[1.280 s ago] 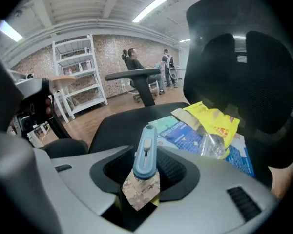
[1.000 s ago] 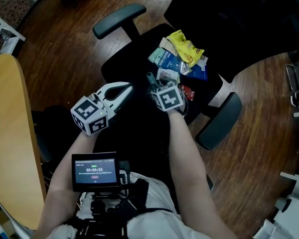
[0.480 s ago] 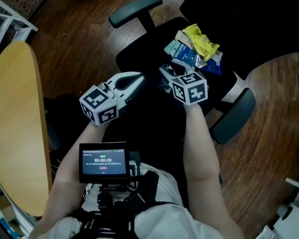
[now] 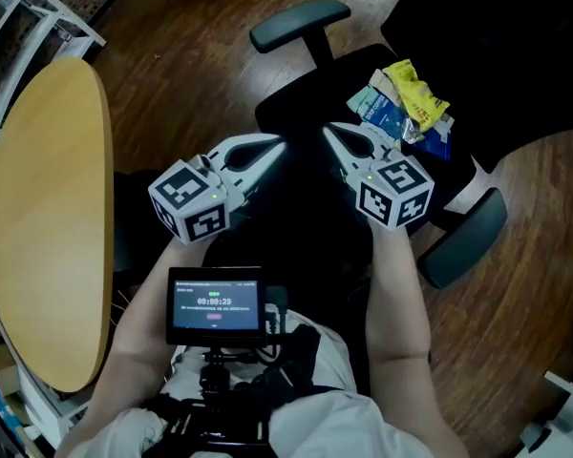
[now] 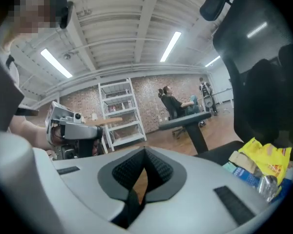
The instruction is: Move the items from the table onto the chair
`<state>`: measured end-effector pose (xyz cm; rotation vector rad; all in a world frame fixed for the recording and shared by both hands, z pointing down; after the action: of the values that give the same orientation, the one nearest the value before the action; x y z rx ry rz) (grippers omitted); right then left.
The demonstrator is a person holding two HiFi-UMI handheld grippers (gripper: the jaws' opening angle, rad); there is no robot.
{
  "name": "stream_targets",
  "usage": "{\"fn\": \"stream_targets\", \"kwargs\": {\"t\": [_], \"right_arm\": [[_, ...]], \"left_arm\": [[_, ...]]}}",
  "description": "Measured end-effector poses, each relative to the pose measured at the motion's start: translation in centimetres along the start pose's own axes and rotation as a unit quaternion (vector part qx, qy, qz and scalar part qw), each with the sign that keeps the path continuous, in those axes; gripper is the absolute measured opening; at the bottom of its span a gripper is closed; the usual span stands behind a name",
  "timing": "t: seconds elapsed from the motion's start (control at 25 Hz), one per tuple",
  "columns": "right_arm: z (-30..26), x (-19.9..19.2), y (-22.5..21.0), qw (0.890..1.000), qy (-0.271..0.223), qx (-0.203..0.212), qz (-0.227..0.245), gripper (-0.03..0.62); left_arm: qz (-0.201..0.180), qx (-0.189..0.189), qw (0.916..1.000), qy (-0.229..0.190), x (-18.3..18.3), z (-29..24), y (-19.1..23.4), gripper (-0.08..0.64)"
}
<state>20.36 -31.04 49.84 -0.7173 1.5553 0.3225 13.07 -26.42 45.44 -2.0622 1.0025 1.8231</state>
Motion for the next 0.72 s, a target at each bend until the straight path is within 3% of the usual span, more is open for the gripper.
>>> {"fn": "stream_targets", "kwargs": {"t": [0.16, 0.44, 0.72], "right_arm": [[0.5, 5.4, 2.8, 0.998, -0.059, 0.021, 0.022, 0.005], [-2.3, 14.8, 13.1, 0.982, -0.109, 0.145, 0.053, 0.006], [-4.1, 18.9, 20.4, 0.946, -0.149, 0.280, 0.061, 0.006]], "left_arm": [[-0.022, 0.005, 0.9989, -0.041, 4.7, 3.1, -1.2, 0.009], [-0.031, 0.086, 0.9910, -0.098, 10.8, 13.0, -2.4, 0.009], [-0.031, 0.160, 0.9780, -0.131, 11.9, 17.3, -2.6, 0.009]]}}
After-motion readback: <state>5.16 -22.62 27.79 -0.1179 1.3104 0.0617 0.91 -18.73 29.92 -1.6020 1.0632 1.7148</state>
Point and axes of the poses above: the fingertips, and each gripper's own axes: z backward along the fingers, y to its left, x out of its top, the point moved 1 cm from there along z, backward along the fingers, and after that the axes turned 4 degrees about z, right-handed, at the moved point
